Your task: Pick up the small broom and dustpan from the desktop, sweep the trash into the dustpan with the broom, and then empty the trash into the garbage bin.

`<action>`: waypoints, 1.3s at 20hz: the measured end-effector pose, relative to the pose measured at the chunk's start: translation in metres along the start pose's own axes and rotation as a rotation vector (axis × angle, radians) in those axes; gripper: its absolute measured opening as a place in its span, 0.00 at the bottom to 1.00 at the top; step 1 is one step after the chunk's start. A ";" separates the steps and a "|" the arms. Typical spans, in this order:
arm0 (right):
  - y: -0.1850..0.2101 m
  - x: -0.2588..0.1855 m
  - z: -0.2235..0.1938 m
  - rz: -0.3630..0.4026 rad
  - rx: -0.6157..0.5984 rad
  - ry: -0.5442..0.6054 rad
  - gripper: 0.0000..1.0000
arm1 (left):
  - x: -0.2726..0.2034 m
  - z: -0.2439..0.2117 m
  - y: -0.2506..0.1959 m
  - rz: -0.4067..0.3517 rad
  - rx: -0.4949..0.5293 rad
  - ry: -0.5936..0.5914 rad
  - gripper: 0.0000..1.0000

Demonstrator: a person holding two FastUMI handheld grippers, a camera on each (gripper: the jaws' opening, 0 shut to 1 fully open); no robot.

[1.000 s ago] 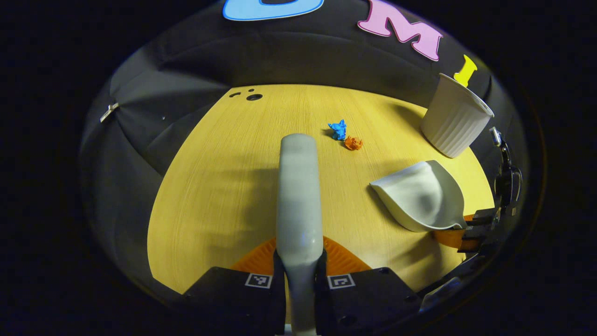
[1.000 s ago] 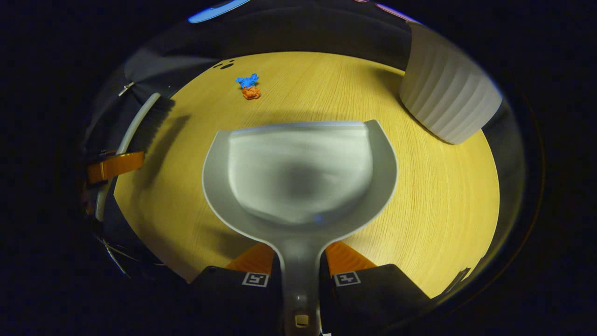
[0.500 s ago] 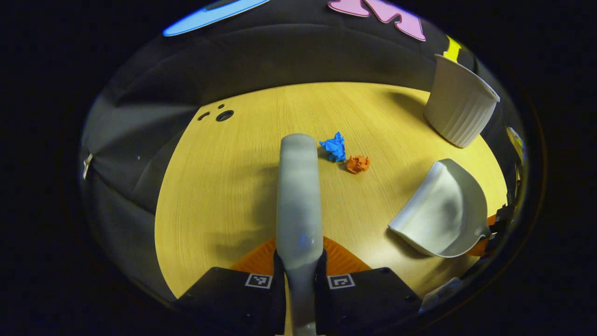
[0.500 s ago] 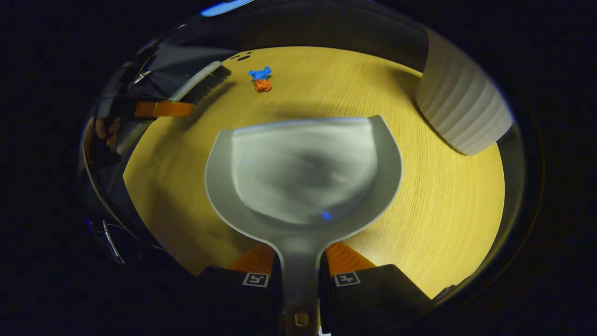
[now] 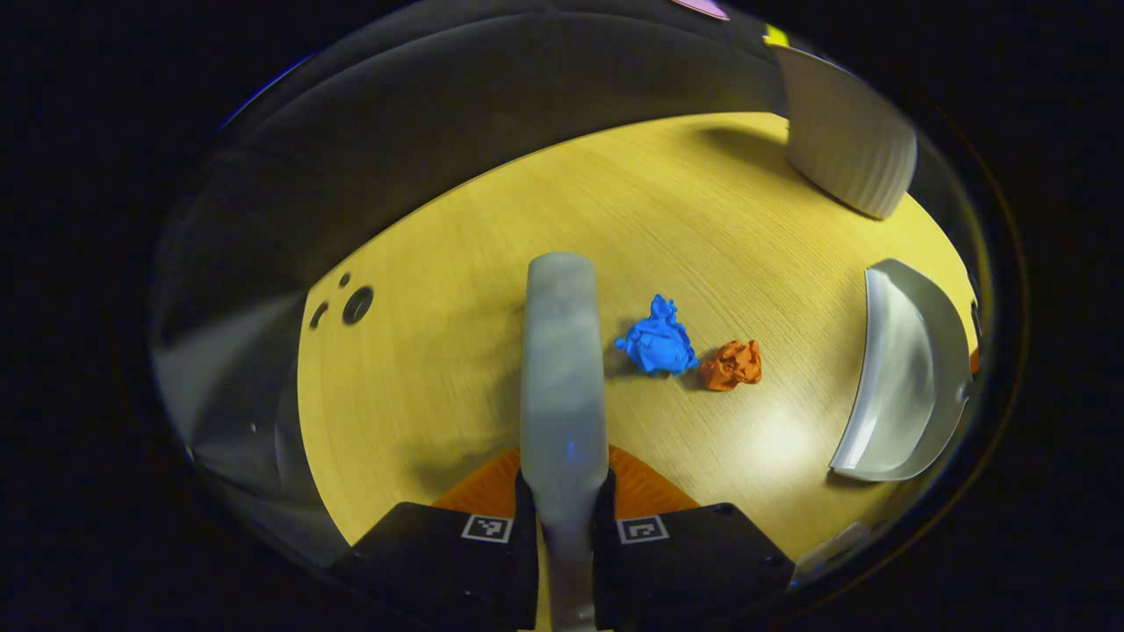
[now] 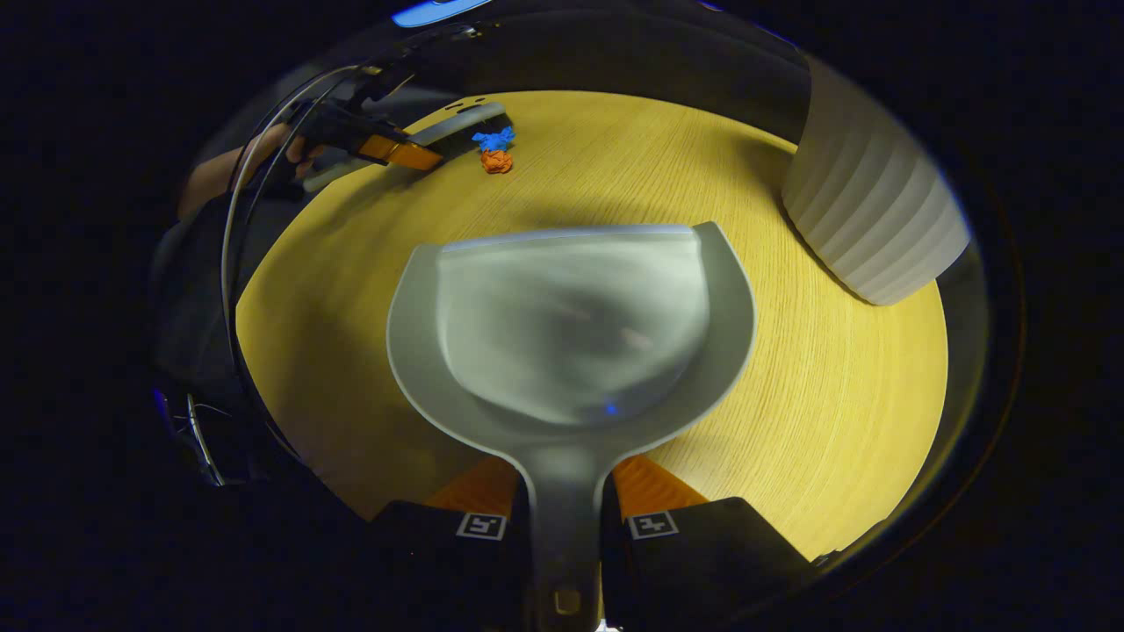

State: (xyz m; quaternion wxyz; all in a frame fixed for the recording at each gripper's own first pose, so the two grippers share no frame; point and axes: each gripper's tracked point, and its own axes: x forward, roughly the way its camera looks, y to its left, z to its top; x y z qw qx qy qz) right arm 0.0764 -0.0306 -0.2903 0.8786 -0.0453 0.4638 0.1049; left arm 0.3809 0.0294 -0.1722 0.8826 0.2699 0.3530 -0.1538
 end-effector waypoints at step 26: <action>0.001 0.000 0.000 0.018 -0.028 -0.020 0.35 | -0.083 -0.026 -0.199 -0.475 0.114 0.087 0.28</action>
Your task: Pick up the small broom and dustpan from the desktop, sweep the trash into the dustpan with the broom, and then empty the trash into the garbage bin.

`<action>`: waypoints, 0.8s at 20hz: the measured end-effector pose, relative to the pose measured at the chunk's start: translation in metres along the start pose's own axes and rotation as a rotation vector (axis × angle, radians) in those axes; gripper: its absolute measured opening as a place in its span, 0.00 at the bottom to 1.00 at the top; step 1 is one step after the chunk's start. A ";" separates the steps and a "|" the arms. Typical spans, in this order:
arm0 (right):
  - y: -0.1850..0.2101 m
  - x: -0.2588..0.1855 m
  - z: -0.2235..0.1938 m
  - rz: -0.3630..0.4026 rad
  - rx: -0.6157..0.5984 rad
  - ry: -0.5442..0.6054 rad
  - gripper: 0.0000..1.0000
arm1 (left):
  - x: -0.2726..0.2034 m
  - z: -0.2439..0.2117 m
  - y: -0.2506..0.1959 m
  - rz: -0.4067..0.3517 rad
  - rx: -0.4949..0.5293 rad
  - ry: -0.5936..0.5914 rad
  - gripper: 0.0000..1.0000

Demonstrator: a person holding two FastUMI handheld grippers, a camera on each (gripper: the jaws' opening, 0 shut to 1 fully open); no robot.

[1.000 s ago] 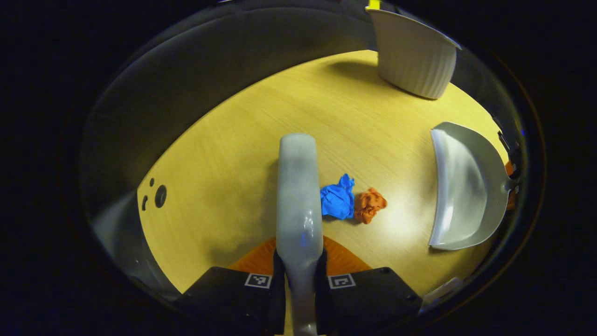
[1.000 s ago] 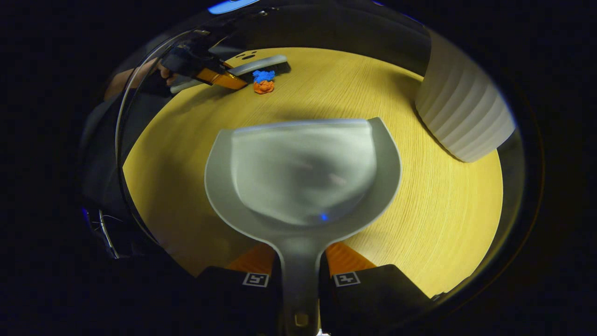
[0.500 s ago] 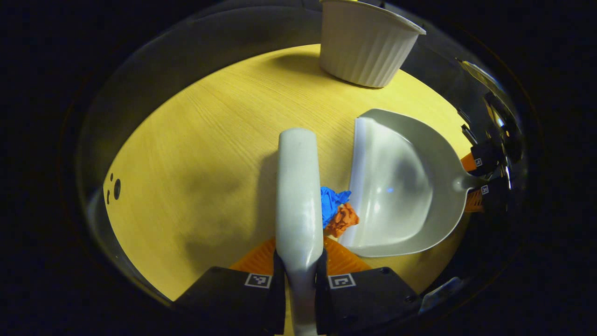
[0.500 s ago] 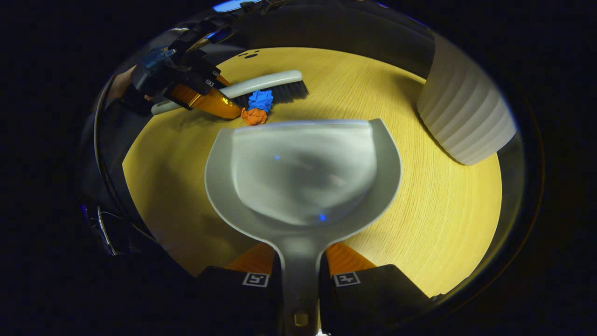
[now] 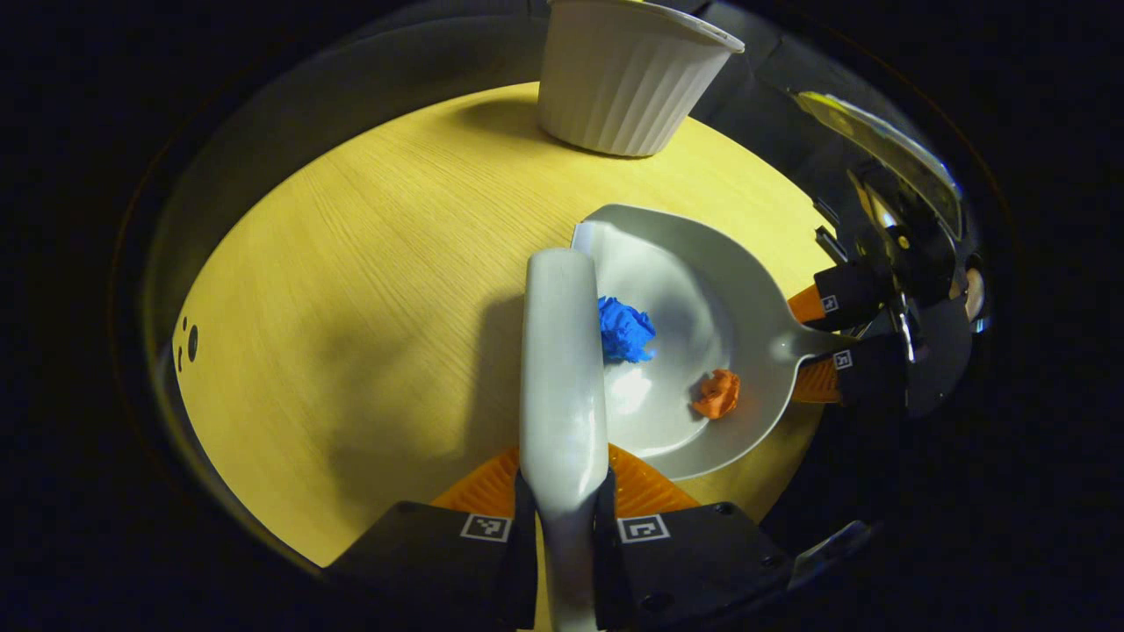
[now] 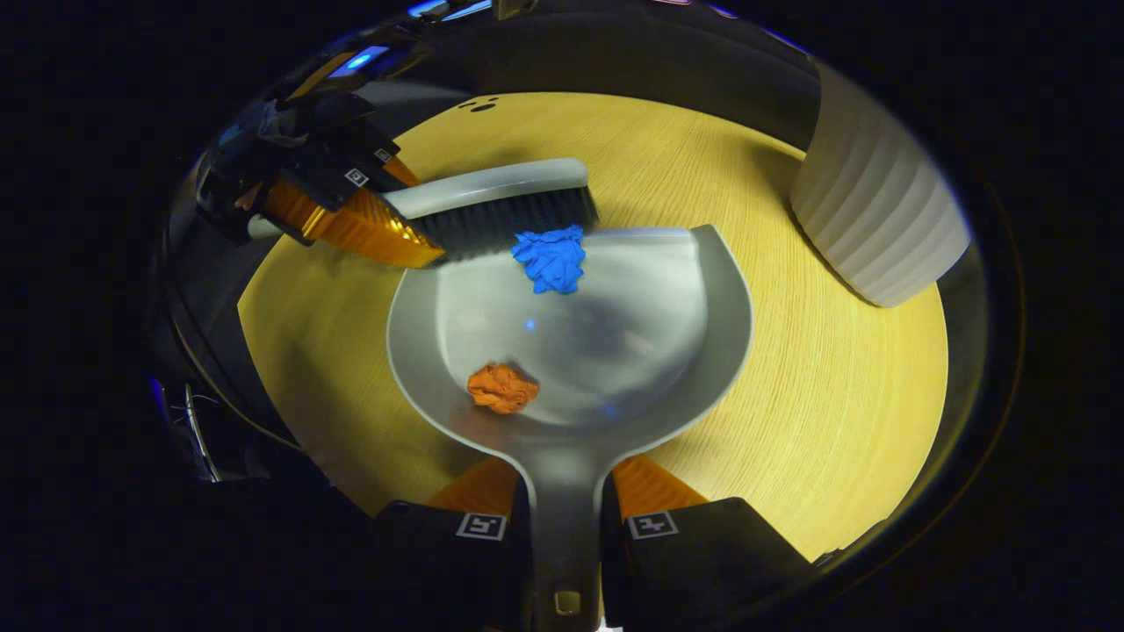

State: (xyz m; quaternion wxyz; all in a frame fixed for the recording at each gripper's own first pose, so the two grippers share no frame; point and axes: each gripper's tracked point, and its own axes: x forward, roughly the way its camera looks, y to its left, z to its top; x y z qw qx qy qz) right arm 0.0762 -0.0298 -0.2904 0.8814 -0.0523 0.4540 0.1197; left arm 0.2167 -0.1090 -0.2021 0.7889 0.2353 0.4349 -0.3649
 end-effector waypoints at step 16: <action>-0.017 -0.023 0.010 -0.129 0.160 -0.103 0.35 | -0.053 -0.160 0.037 0.162 -0.354 -0.177 0.30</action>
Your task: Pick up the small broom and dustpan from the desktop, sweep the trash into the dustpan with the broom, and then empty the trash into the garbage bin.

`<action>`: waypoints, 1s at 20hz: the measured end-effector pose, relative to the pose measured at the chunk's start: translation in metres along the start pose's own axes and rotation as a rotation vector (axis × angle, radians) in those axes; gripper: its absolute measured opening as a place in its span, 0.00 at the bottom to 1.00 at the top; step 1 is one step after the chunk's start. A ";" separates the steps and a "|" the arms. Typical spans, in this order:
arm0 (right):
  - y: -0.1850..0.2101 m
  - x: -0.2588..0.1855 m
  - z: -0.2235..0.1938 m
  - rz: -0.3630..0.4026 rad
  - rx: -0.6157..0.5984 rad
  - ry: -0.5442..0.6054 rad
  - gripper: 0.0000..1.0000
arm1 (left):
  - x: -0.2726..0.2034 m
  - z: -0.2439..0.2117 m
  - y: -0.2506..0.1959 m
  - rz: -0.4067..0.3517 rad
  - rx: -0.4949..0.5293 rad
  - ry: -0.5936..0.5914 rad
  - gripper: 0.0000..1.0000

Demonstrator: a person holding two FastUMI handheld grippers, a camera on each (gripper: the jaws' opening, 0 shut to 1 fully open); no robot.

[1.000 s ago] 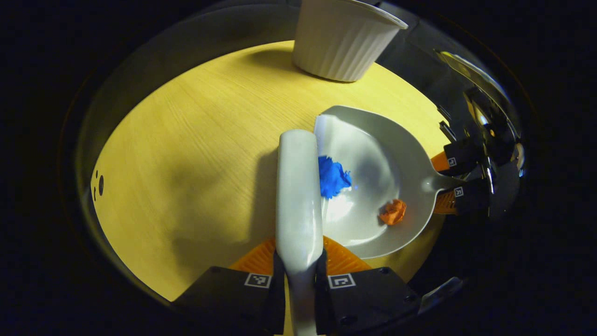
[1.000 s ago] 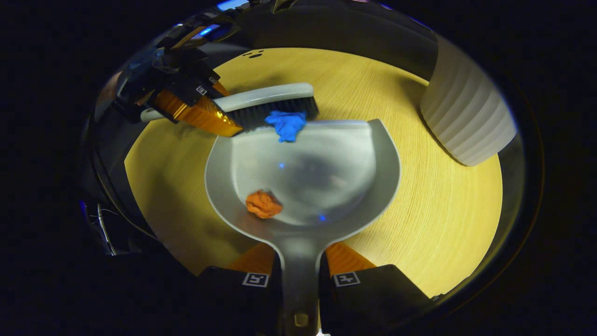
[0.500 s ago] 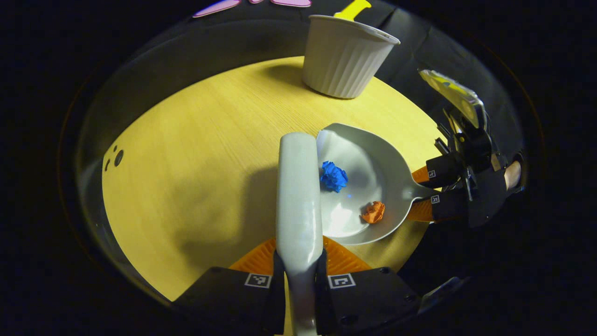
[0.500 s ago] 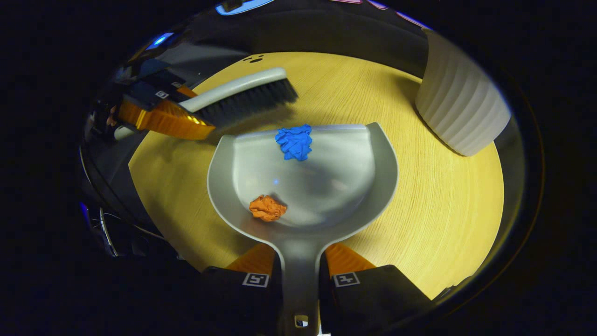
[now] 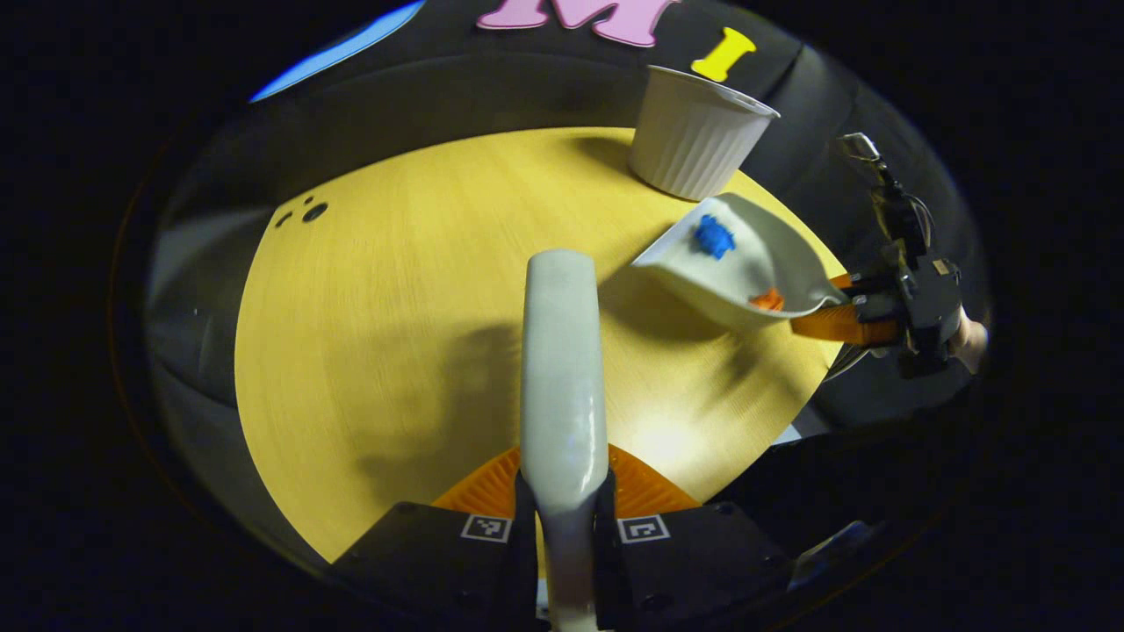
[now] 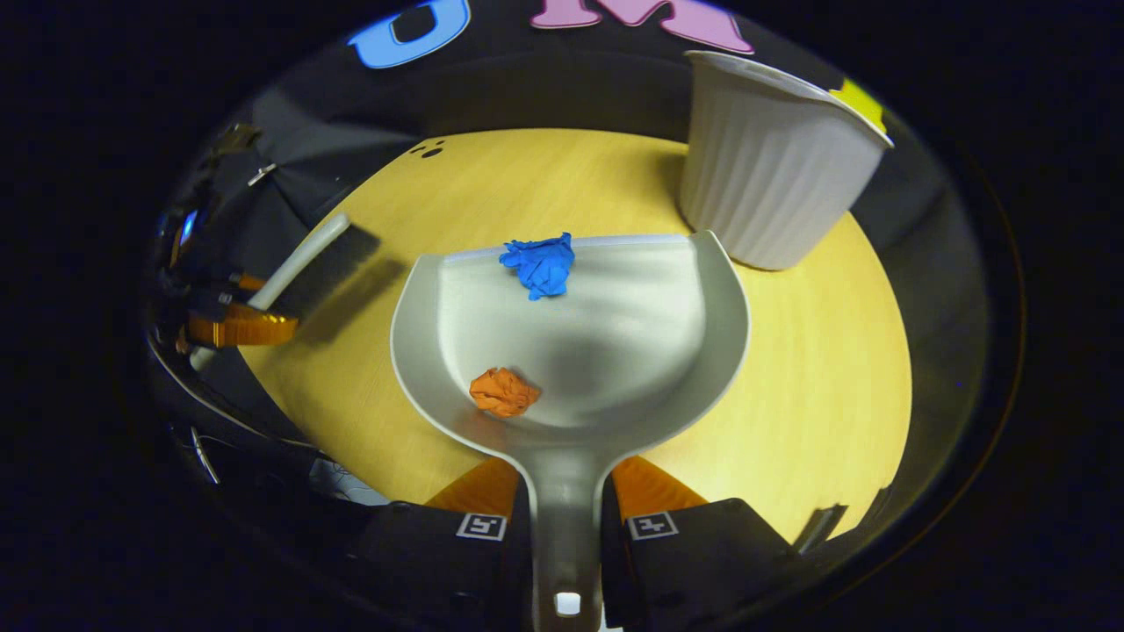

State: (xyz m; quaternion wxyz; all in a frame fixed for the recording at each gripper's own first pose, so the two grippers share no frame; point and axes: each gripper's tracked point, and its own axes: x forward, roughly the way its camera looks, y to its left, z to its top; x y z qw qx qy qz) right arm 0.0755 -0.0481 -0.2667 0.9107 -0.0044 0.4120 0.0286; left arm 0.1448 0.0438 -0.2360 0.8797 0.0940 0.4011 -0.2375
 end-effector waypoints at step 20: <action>-0.038 -0.004 0.066 -0.246 0.159 -0.135 0.39 | 0.002 -0.038 0.063 0.027 -0.283 -0.096 0.30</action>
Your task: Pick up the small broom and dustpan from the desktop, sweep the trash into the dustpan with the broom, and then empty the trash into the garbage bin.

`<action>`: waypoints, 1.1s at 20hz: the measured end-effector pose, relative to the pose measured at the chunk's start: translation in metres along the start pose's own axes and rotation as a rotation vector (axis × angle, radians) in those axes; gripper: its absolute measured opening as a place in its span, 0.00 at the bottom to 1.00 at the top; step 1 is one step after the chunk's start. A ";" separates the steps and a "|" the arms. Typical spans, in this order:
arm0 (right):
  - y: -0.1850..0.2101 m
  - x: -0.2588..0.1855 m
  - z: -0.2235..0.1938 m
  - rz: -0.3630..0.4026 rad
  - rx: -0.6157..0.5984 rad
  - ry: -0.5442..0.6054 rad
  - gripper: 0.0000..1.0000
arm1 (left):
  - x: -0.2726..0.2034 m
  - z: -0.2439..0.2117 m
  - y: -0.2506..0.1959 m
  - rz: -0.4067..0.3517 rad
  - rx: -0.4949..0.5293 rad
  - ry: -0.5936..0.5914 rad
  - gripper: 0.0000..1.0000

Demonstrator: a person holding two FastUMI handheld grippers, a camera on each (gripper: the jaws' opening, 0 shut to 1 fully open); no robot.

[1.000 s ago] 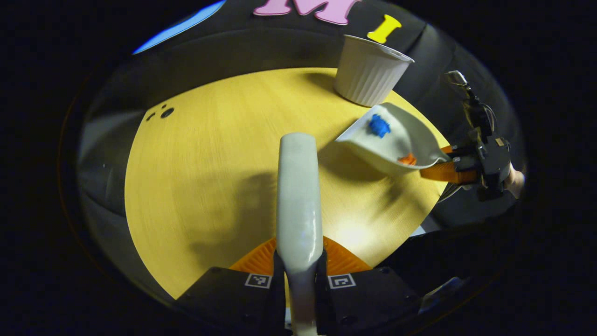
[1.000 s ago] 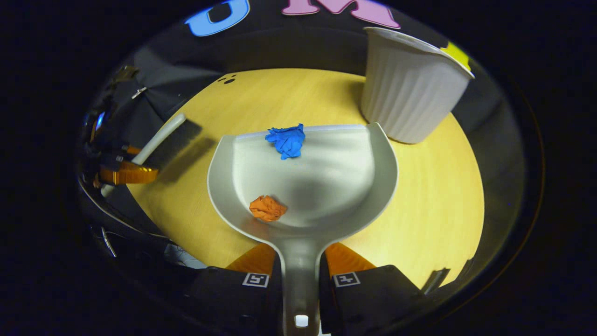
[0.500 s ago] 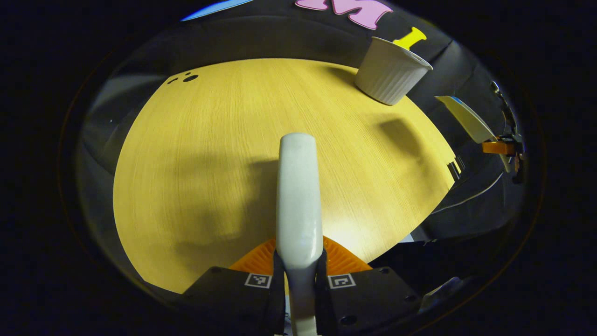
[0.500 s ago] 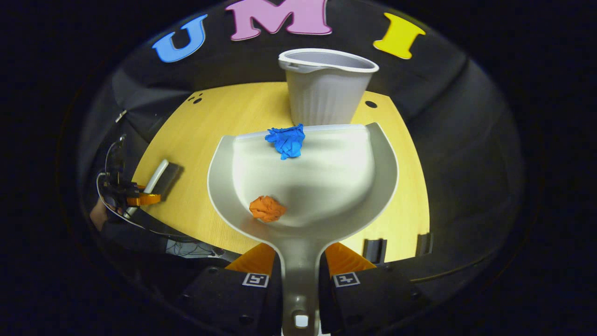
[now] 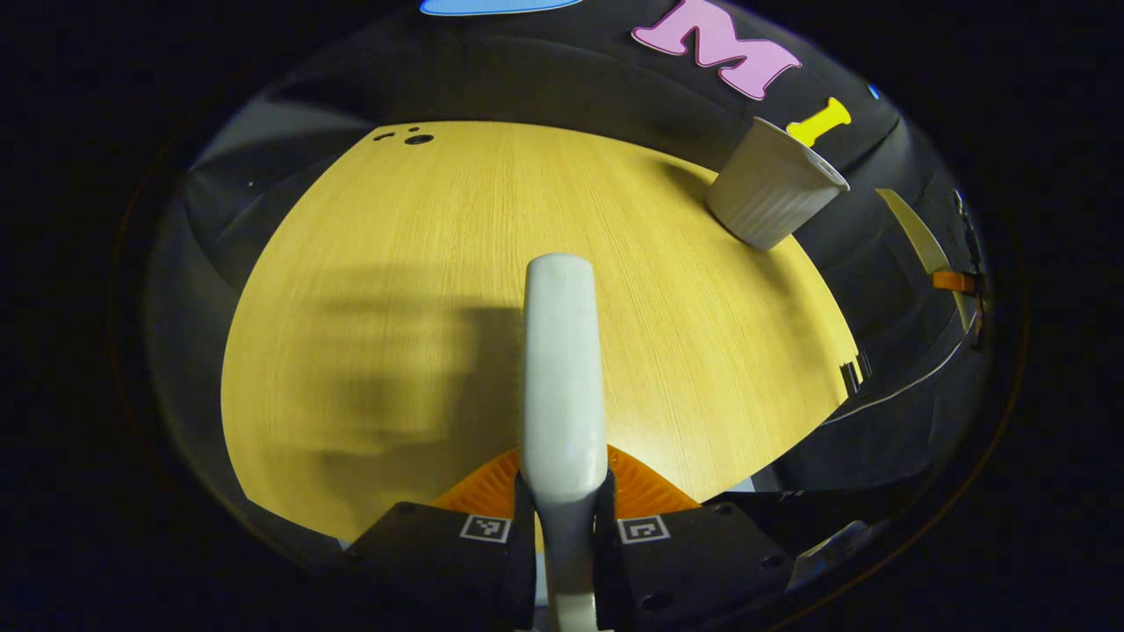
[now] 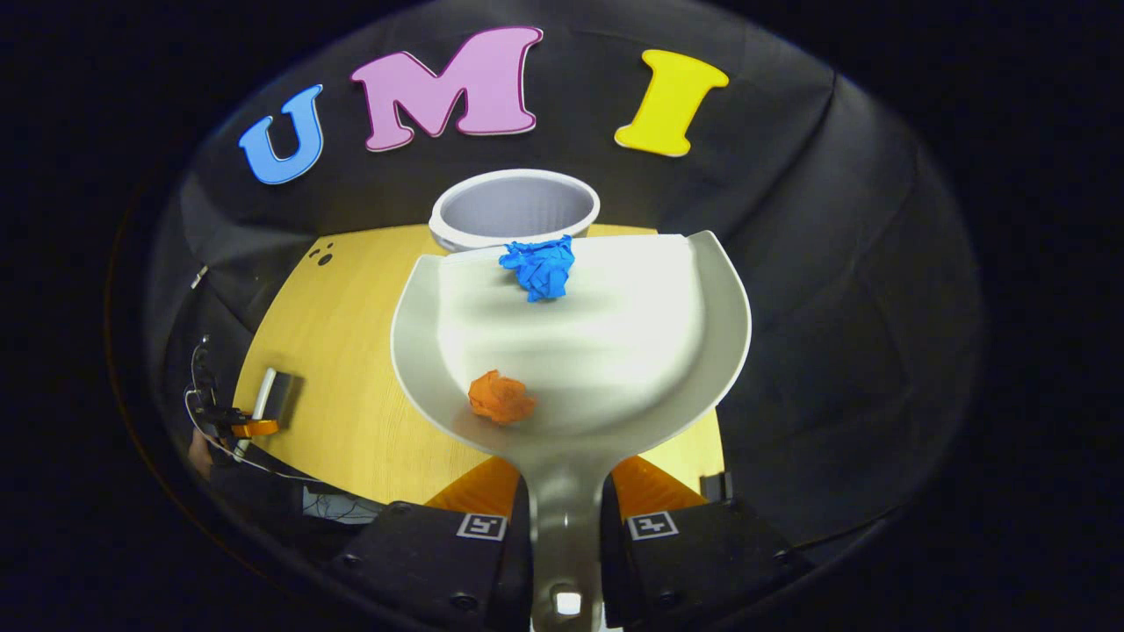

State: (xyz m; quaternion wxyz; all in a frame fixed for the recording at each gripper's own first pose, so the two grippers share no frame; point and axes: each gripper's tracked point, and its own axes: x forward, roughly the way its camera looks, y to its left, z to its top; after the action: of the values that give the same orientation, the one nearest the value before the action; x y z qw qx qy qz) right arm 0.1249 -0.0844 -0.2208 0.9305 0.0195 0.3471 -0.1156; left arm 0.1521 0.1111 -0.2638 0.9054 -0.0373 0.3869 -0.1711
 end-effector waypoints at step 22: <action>-0.020 0.141 0.113 -0.211 -0.269 -0.057 0.31 | -0.046 0.024 0.033 0.087 -0.111 -0.019 0.30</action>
State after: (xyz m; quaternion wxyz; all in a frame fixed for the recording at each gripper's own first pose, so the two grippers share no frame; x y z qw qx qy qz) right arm 0.2962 -0.1458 -0.2260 0.9169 -0.1452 0.3328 -0.1657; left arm 0.1483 0.1559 -0.2220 0.9121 -0.0724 0.3883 -0.1094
